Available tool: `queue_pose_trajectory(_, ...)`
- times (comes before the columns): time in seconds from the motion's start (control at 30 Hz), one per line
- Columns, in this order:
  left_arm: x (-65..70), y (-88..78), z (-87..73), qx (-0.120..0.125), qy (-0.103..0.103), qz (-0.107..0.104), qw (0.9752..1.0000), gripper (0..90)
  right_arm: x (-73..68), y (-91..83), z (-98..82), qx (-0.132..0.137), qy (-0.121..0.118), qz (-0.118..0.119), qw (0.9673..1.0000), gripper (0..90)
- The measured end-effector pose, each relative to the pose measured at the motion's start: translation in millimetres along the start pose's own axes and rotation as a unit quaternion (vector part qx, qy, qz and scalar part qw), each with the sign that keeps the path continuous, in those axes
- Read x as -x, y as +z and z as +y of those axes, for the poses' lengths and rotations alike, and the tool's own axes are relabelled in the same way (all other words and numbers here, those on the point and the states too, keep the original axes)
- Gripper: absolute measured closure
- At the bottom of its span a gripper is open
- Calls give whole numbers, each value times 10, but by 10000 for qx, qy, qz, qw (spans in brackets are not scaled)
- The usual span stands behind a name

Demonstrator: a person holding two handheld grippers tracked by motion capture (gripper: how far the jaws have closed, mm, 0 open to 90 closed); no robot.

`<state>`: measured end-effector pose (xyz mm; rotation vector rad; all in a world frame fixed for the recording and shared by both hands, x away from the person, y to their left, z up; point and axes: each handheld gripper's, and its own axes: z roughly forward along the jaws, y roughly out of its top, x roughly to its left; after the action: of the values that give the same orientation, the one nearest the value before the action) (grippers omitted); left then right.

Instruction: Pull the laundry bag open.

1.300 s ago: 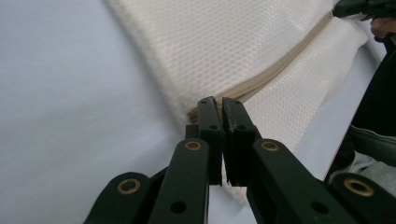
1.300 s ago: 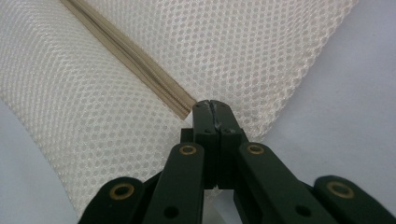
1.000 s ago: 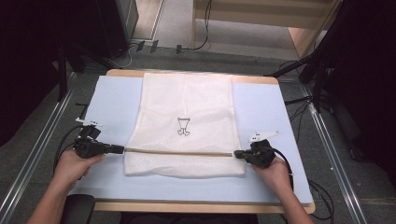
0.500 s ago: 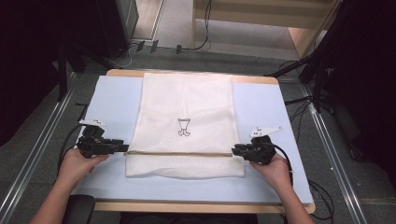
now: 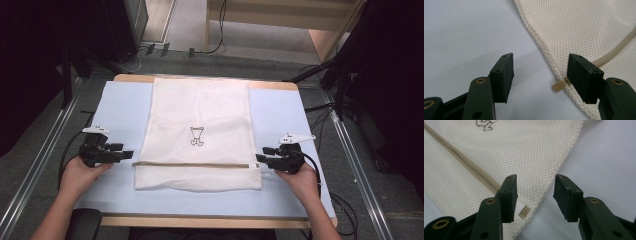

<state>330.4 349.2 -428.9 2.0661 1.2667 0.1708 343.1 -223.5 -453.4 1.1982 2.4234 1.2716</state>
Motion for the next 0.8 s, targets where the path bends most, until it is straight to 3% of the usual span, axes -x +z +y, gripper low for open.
queue_pose_trajectory(0.17, -25, -26, -8, 152, 179, 223, 9995, 351, 105, -19, -30, 17, 172, -121, 9998, 433)
queue_pose_trajectory(0.33, -56, -41, -18, 309, 236, 381, 9985, 307, 212, -51, -73, 123, 292, -426, 9986, 370)
queue_pose_trajectory(0.5, -69, -38, -17, 236, 158, 508, 9983, 316, 296, -70, -115, 117, 364, -656, 9971, 362)
queue_pose_trajectory(0.8, -77, -7, -23, 105, 101, 522, 9985, 323, 307, -55, -124, 117, 408, -694, 9967, 359)
